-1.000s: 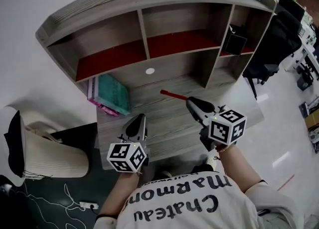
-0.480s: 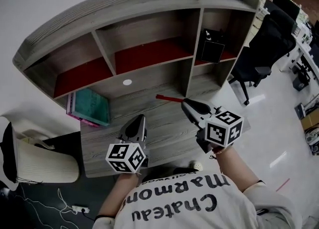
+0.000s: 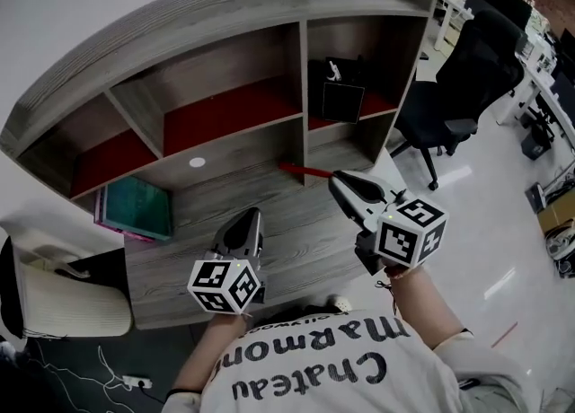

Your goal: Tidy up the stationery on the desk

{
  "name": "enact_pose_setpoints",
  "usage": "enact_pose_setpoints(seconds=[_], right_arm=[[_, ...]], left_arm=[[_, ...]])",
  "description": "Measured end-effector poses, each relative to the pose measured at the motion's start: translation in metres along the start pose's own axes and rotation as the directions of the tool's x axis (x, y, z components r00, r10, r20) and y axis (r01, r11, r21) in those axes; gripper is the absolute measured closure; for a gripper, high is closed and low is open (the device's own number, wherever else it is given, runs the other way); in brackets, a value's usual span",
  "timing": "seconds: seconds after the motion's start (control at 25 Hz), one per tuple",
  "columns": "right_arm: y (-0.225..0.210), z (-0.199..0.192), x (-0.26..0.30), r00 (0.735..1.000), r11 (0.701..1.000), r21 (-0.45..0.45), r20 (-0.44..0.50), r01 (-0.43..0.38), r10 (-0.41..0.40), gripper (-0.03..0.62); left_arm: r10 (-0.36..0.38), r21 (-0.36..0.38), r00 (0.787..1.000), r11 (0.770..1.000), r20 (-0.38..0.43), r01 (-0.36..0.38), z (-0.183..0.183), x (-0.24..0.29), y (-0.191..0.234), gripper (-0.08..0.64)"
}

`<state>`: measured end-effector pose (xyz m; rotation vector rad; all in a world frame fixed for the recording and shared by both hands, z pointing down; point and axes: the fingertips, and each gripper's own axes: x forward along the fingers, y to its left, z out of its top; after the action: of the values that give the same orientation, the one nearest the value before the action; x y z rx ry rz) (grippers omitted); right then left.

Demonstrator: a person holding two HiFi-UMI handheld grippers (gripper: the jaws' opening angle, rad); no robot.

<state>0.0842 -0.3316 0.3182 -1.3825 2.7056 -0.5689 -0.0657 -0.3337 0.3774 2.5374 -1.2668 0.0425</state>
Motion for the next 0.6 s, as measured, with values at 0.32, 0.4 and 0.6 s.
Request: enact_pose_setpoints(seconds=[0.32,0.4,0.6], right_arm=[[-0.03,0.055,-0.038,0.993,0.998,-0.06,0.112,-0.023,0.029,0.548],[-0.038,0.069,-0.045,0.991,0.996,-0.082,0.133,-0.022,0.032,0.548],[-0.061,0.104,-0.058,0.984,0.989,-0.148,0.176,-0.006,0.032,0.548]], left_arm=[[0.038,-0.031,0.999,0.999,0.005,-0.038,-0.013,0.026,-0.024,0.545],[0.05,-0.04,0.999,0.998,0.01,-0.049,-0.016,0.032,-0.03,0.545],[0.08,-0.049,0.996,0.996,0.029,-0.079,-0.019,0.044,-0.04,0.545]])
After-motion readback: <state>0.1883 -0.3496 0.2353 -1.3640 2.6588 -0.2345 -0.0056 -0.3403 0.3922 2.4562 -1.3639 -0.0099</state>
